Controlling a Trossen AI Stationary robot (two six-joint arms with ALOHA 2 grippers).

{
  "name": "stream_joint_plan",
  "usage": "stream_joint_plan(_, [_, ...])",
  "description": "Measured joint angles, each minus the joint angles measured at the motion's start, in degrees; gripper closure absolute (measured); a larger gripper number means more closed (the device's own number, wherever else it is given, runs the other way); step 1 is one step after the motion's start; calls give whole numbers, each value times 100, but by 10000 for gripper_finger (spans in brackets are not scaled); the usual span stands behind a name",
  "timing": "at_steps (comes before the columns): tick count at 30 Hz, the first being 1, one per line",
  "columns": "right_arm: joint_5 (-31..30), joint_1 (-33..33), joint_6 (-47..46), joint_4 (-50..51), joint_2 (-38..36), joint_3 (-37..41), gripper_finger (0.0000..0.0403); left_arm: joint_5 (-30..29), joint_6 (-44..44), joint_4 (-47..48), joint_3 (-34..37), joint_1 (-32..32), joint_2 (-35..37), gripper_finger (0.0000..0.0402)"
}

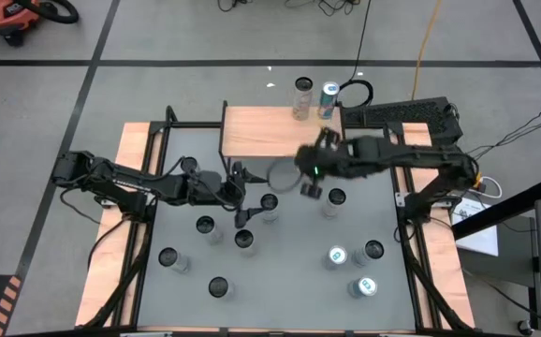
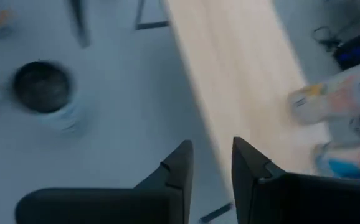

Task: Place canned beverage on shelf
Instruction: Put the right white yellow soda can on the shelf aligned with the other white yellow soda can

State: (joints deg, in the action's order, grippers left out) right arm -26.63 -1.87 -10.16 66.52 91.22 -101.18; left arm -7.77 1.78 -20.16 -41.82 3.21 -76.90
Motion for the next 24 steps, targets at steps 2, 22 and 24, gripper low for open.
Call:
stream_joint_plan(2, [-328, -441, -499, 94, 0, 91, 355, -24, -33, 8, 0, 57, 0, 11])
stream_joint_plan(22, [-1368, -2748, -277, -6922, 13, 3614, 355, -378, -601, 571, 2, 1099, 74, 11])
stream_joint_plan(24, [-1369, -2842, -267, -7003, 13, 3662, 355, -594, -726, 606, 2, 1229, 109, 11])
